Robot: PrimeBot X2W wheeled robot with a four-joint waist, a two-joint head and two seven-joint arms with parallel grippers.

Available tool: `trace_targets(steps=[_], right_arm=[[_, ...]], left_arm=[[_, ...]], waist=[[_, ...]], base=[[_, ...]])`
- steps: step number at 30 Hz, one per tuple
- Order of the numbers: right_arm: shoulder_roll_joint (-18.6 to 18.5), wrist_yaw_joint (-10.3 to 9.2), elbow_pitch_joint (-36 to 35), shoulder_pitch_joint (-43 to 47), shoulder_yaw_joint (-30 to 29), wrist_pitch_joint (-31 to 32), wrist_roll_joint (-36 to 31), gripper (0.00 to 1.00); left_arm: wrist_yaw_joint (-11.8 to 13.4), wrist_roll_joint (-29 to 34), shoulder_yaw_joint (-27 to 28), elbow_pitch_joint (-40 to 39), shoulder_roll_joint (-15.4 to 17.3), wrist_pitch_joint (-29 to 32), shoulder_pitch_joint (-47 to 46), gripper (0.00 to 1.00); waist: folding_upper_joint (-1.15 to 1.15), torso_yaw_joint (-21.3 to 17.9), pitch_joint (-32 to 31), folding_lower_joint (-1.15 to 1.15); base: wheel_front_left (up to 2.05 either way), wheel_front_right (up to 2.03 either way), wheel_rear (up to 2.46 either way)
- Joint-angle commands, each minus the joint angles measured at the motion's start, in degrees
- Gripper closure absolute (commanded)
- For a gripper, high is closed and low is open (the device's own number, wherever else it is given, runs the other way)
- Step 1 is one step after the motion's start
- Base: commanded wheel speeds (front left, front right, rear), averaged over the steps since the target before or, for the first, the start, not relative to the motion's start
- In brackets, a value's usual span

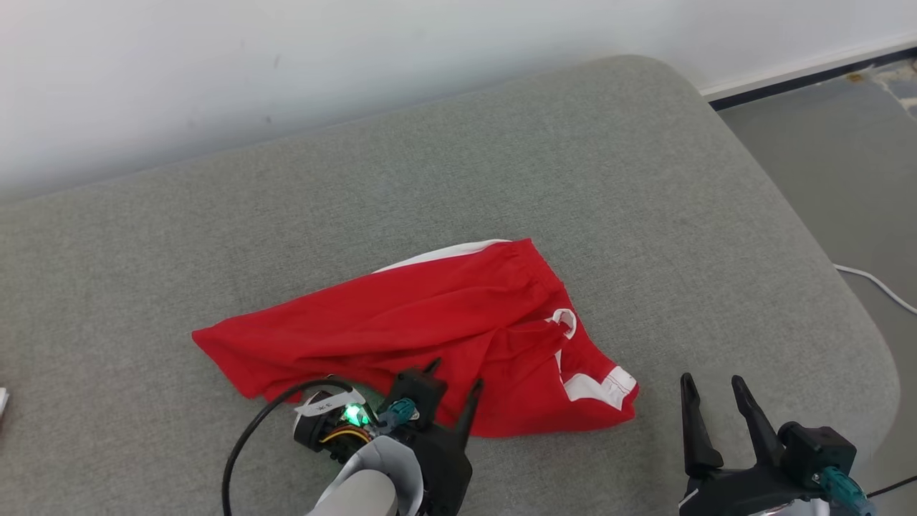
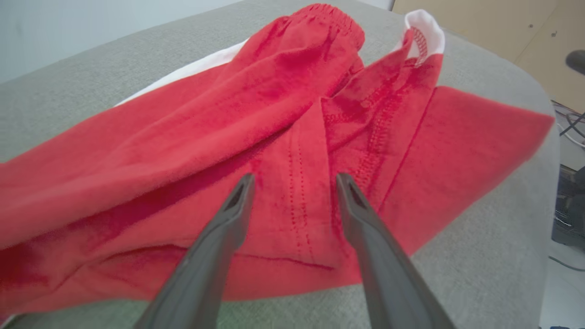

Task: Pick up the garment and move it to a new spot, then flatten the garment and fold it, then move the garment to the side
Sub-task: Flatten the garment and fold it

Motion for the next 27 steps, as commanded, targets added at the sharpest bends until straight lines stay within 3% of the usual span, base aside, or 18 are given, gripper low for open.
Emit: trace_targets(steps=[1, 2, 8, 13, 27], right_arm=[[0.01, 0.20, 0.12, -0.83, 0.21, -0.13, -0.11, 0.00], [0.00, 0.20, 0.13, -0.90, 0.30, -0.12, -0.12, 0.00], [0.00, 0.20, 0.05, -0.52, 0.30, 0.13, -0.51, 0.00], [0.01, 0.20, -0.43, 0.11, -0.23, 0.50, -1.01, 0.00], [-0.01, 0.20, -1.95, 0.90, -1.03, 1.41, -1.17, 0.00]], left_arm=[[0.34, 0.73, -0.03, 0.73, 0.03, -0.71, -0.55, 0.96], [0.60, 0.56, -0.06, 1.31, -0.06, -0.92, -0.67, 1.00], [0.94, -0.70, 0.27, 3.10, -0.54, -2.80, -0.72, 1.00], [2.21, -4.17, 3.99, 1.72, -0.24, -6.58, 0.57, 1.00], [7.37, -9.75, 13.56, -7.51, 7.70, -8.84, 8.81, 1.00]], waist=[[0.00, 0.43, -0.02, -0.01], [0.00, 0.69, -0.08, -0.01], [0.00, 2.40, -0.67, -0.01], [0.00, 4.45, -1.28, -0.01], [0.00, 11.06, -1.23, -0.01]], base=[[0.00, 0.00, 0.00], [0.00, 0.00, 0.00], [0.00, 0.00, 0.00], [0.00, 0.00, 0.00], [0.00, 0.00, 0.00]])
